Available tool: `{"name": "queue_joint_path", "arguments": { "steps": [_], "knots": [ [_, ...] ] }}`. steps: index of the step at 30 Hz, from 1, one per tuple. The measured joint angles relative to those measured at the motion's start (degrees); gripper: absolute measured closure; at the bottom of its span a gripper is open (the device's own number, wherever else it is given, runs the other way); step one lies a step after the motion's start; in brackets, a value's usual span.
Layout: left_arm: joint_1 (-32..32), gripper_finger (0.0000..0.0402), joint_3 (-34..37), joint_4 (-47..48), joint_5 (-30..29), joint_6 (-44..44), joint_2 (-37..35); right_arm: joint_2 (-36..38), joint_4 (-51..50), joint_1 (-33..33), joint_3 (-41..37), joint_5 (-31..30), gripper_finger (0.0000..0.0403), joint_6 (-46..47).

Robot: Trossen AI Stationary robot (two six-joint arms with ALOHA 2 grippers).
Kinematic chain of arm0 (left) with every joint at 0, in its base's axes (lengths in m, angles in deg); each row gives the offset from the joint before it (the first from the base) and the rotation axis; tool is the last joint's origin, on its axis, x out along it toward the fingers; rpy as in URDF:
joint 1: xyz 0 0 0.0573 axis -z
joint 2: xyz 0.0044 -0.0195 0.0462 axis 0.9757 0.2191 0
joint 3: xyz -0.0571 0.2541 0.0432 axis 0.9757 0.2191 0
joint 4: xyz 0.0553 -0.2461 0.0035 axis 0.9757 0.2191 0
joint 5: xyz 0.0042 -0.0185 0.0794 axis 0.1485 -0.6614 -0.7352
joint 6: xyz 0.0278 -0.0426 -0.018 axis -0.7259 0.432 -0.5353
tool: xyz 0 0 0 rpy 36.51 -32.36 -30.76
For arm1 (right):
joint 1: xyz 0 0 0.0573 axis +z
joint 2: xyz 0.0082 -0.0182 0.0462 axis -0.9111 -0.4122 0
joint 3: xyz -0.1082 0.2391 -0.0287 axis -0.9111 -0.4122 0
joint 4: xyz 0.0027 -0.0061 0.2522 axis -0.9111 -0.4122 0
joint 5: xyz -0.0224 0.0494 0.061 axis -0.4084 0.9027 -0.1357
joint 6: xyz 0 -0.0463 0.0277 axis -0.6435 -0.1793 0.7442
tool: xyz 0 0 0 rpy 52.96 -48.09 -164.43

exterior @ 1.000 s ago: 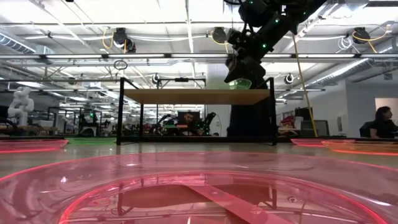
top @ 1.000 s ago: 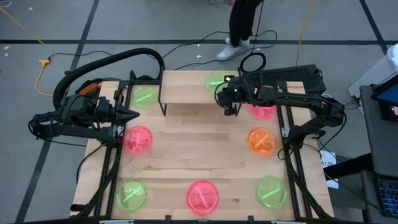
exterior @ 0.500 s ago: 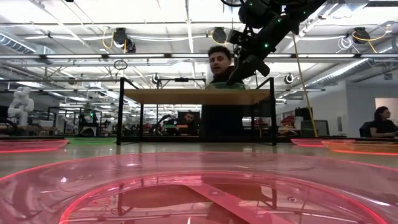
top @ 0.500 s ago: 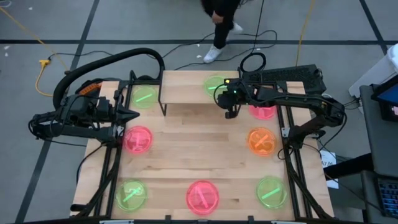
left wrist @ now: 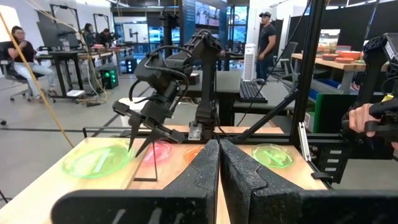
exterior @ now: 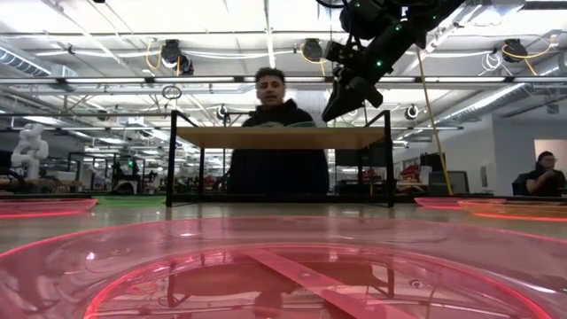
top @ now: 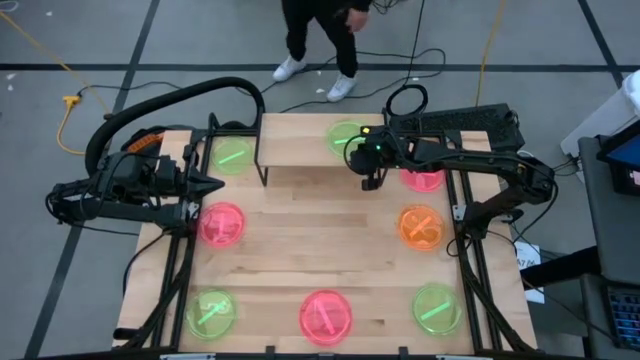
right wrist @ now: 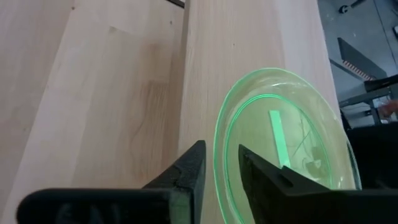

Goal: Place and stack plates onto a shelf
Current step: Put the pink plate on the shelf

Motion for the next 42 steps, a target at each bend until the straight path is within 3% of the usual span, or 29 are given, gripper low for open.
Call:
{"name": "queue_joint_path", "arguments": {
  "steps": [19, 42],
  "knots": [
    [0.0, 0.0380, 0.0, 0.0, 0.0, 0.0, 0.0, 8.6, 0.5, 3.8, -0.1, 0.1, 0.0316, 3.4],
    [0.0, 0.0380, 0.0, 0.0, 0.0, 0.0, 0.0, 9.6, 0.9, 6.1, -0.1, -0.1, 0.0316, 7.6]
  ]
}}
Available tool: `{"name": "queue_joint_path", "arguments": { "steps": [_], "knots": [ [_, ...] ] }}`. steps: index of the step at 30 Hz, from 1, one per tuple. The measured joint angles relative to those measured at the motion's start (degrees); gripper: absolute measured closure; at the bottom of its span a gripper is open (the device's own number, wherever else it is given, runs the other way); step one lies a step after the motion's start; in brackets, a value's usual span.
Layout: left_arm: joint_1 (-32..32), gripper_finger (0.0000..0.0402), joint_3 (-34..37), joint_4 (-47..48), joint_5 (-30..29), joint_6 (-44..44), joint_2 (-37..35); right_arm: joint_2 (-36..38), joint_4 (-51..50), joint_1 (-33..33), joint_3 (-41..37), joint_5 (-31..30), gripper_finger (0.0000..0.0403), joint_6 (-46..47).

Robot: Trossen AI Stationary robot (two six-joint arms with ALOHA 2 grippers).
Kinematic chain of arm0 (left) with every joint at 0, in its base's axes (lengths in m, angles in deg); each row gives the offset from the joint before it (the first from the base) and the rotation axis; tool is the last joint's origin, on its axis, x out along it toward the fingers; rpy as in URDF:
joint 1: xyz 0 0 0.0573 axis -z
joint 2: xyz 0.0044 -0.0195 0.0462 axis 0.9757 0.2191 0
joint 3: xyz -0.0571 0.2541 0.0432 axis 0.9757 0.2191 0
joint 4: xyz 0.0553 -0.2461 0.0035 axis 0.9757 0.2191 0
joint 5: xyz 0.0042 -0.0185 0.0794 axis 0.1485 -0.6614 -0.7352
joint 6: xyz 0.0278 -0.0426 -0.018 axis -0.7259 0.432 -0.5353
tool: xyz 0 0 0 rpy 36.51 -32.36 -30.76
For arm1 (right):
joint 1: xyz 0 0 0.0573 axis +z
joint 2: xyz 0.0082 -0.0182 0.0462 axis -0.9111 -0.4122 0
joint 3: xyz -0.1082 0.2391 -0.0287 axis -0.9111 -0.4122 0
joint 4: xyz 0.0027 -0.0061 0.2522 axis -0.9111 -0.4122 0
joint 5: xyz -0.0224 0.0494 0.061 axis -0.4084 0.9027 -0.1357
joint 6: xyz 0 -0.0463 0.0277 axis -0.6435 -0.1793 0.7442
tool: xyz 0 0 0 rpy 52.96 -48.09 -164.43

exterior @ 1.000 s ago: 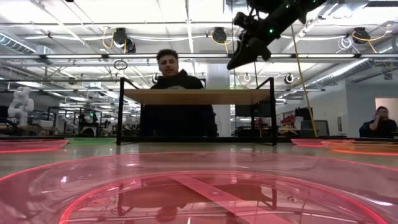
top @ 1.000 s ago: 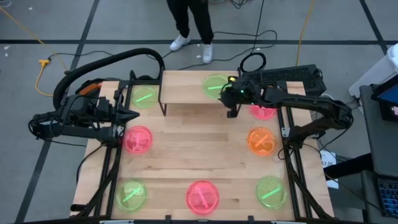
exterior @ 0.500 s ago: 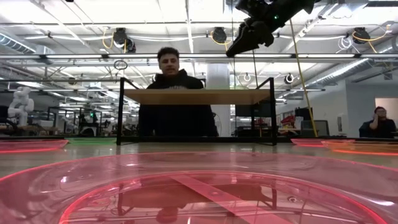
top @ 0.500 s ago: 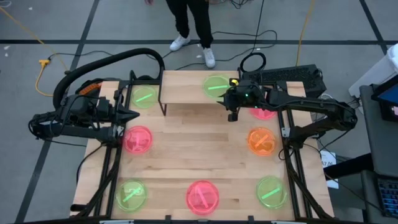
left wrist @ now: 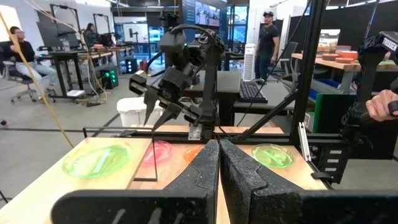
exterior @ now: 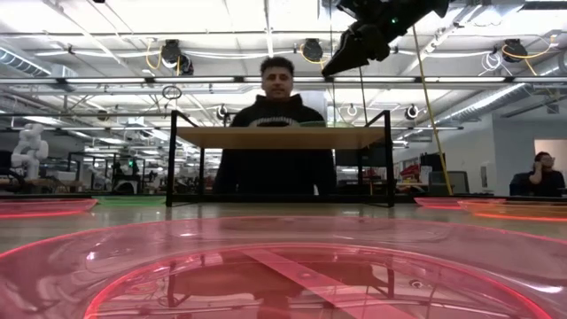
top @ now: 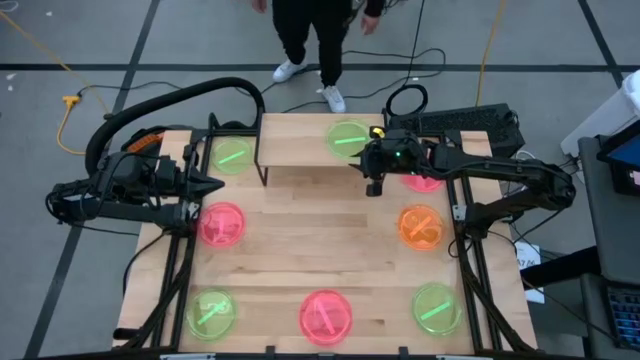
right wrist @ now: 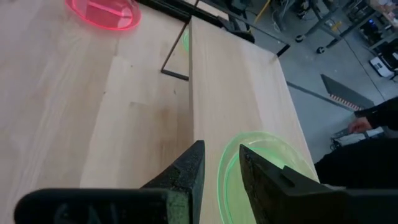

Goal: Place and stack plates onto a shelf
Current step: Put the pink plate on the shelf

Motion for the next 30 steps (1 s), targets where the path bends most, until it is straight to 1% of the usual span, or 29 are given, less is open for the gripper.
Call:
{"name": "queue_joint_path", "arguments": {
  "steps": [13, 28, 30],
  "knots": [
    [0.0, 0.0380, 0.0, 0.0, 0.0, 0.0, 0.0, 3.2, -0.5, 2.4, 0.0, 0.0, 0.0316, 1.0],
    [0.0, 0.0380, 0.0, 0.0, 0.0, -0.1, 0.0, 3.8, -0.9, 5.7, 0.0, 0.0, 0.0316, 3.7],
    [0.0, 0.0380, 0.0, 0.0, 0.0, -2.1, 0.0, 4.1, -0.8, 6.3, 0.0, 0.0, 0.0316, 4.6]
  ]
}}
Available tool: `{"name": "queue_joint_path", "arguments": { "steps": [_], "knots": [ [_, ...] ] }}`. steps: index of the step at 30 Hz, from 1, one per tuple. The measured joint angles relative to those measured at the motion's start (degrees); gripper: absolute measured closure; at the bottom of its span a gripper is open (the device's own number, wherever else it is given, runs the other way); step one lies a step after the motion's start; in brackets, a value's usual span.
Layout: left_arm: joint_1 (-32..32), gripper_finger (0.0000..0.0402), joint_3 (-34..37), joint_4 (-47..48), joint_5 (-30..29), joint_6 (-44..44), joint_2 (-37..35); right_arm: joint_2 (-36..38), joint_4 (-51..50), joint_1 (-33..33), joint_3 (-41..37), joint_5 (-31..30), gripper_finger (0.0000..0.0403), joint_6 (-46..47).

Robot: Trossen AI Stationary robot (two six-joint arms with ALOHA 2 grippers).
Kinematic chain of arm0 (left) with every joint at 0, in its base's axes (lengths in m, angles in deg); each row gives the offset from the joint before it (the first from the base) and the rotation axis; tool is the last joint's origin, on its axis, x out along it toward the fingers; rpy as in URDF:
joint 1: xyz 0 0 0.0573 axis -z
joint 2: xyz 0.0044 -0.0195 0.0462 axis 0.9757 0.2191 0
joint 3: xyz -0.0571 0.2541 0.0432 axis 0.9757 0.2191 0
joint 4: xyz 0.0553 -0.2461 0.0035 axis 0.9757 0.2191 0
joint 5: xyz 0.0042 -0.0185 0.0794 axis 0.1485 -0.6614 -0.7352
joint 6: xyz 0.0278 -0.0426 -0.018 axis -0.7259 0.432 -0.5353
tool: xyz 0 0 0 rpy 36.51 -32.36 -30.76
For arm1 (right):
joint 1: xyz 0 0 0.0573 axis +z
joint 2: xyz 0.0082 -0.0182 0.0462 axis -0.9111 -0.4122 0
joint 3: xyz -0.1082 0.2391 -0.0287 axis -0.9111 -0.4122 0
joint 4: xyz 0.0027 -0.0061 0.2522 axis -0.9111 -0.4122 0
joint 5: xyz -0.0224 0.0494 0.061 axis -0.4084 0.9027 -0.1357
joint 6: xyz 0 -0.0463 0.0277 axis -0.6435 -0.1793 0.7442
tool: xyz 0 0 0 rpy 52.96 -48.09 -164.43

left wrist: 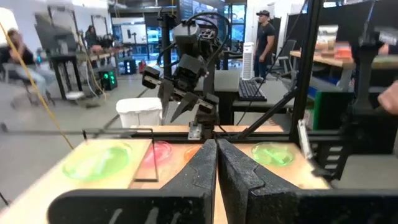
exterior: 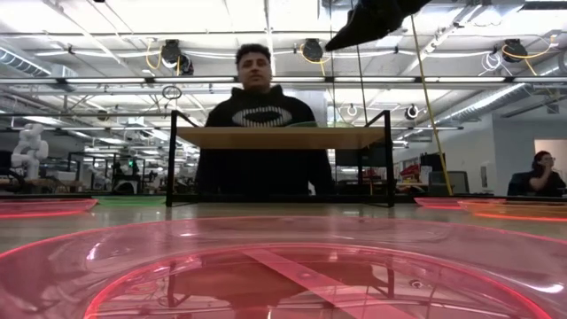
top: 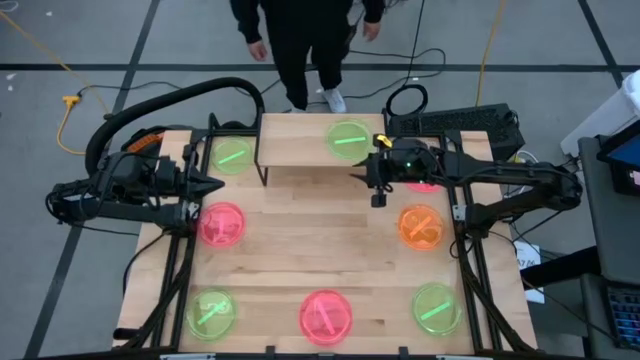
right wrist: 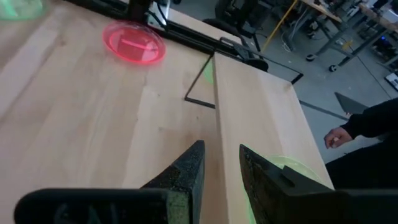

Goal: Place and stack plates onto a shelf
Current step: Put the pink plate on the shelf

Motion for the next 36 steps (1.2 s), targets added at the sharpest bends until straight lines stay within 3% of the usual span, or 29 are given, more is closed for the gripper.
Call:
{"name": "queue_joint_path", "arguments": {
  "steps": [5, 11, 20, 25, 30, 34, 36],
  "knots": [
    [0.0, 0.0380, 0.0, 0.0, 0.0, -7.0, 0.0, 2.6, 1.9, 2.1, -2.1, 0.1, 0.0316, 1.5],
    [0.0, 0.0380, 0.0, -0.3, -0.1, -12.9, 0.0, 10.9, 12.0, 3.6, -13.0, 0.1, 0.0316, 4.0],
    [0.0, 0.0380, 0.0, -4.3, -0.1, -10.2, 0.5, 26.1, 24.6, 5.6, -26.6, 0.0, 0.0316, 6.7],
    [0.0, 0.0380, -0.1, -21.3, -0.6, -7.6, 3.6, 29.7, 24.5, 5.7, -28.0, 0.0, 0.0316, 9.0],
    [0.1, 0.0380, -0.1, -38.0, 0.2, -5.7, 11.6, 30.3, 24.5, 5.7, -28.1, 0.0, 0.0316, 9.2],
    [0.1, 0.0380, -0.1, -37.6, -0.7, -6.0, 17.4, 30.3, 24.5, 5.7, -28.1, -0.1, 0.0316, 9.2],
    [0.1, 0.0380, -0.2, -35.4, -5.3, -7.6, 19.6, 30.3, 24.5, 5.7, -28.1, -0.1, 0.0316, 9.2]
  ]
}}
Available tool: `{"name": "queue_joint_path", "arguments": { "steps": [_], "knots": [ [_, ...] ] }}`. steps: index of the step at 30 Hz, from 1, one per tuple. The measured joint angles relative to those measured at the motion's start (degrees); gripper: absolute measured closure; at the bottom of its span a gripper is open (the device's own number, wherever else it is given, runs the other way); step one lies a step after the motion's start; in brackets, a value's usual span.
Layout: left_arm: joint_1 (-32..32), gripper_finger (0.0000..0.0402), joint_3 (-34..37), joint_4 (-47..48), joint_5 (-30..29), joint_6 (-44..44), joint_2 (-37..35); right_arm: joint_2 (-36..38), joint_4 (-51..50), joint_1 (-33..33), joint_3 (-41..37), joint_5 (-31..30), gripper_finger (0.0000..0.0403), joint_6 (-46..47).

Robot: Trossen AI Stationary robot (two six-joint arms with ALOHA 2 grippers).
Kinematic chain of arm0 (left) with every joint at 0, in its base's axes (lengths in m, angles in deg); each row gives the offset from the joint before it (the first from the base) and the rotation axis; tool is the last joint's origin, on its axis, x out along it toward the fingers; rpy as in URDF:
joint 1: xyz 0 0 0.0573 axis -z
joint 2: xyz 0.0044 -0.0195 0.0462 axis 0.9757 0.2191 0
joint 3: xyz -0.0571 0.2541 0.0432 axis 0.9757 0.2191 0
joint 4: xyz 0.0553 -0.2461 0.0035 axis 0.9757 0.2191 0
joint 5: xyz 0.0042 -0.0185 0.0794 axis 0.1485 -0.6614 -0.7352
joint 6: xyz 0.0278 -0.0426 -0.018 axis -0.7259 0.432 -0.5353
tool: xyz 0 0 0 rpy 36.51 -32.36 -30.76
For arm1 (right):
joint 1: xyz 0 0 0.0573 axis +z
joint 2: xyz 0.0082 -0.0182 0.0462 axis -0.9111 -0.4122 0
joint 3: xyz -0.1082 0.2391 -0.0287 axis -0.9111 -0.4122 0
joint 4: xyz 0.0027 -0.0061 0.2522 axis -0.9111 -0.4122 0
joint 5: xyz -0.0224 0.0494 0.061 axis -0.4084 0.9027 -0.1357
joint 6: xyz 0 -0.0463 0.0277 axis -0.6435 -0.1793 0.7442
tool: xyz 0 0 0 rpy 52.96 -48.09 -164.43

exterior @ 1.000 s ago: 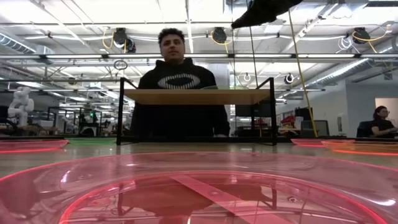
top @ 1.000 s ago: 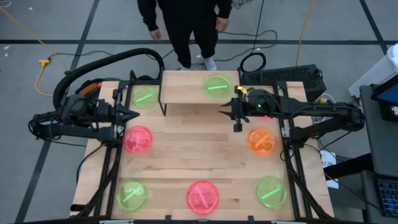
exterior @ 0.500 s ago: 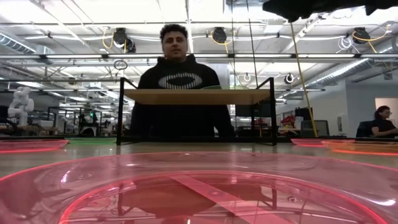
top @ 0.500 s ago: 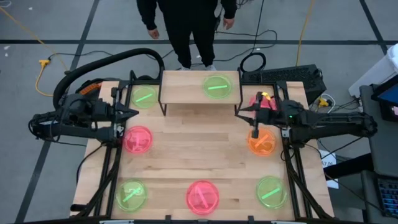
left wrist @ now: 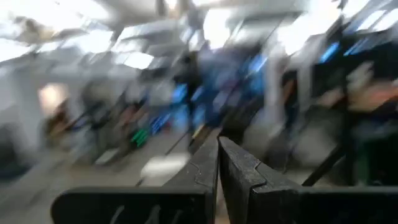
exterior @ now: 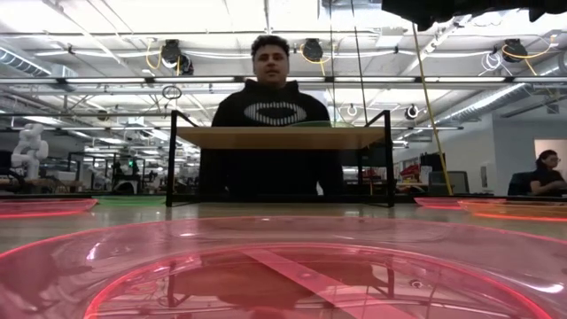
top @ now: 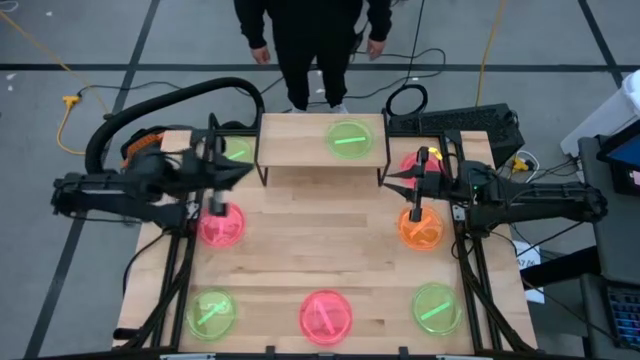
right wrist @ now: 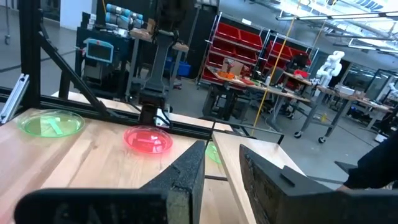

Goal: Place and stack plates onto a shelf
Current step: Put the pink plate on the shelf

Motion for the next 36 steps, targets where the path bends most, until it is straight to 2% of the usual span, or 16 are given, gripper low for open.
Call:
{"name": "queue_joint_path", "arguments": {
  "steps": [3, 6, 15, 21, 24, 27, 32, 36],
  "knots": [
    [0.0, 0.0380, -3.4, 9.2, -8.8, -1.8, 1.4, 0.0, 0.0, 0.0, 0.0, 0.0, 0.0316, 0.0],
    [0.1, 0.0380, -7.0, 21.7, -16.8, 0.1, 2.9, 0.0, 0.0, 0.0, 0.0, 0.0, 0.0316, -0.1],
    [5.5, 0.0379, -12.6, 50.6, -31.0, 7.2, 11.2, 0.0, 0.0, 0.0, 0.0, 0.0, 0.0316, -0.5],
    [8.8, 0.0377, -16.5, 69.1, -31.6, 17.6, 18.9, 0.0, 0.0, 0.0, 0.0, 0.0, 0.0316, -0.6],
    [10.6, 0.0354, -16.9, 75.0, -30.1, 22.0, 22.5, 0.0, 0.0, 0.0, 0.0, 0.0, 0.0316, -0.9],
    [12.1, 0.0307, -16.9, 79.6, -29.2, 26.2, 25.5, 0.0, 0.0, 0.0, 0.0, 0.0, 0.0316, -1.5],
    [13.8, 0.0206, -16.9, 87.6, -28.4, 36.8, 30.1, 0.0, 0.0, 0.0, 0.0, 0.0, 0.0316, -1.5],
    [15.0, 0.0137, -15.9, 87.4, -22.0, 47.2, 33.1, 0.0, 0.0, 0.0, 0.0, 0.0, 0.0316, -1.5]
  ]
}}
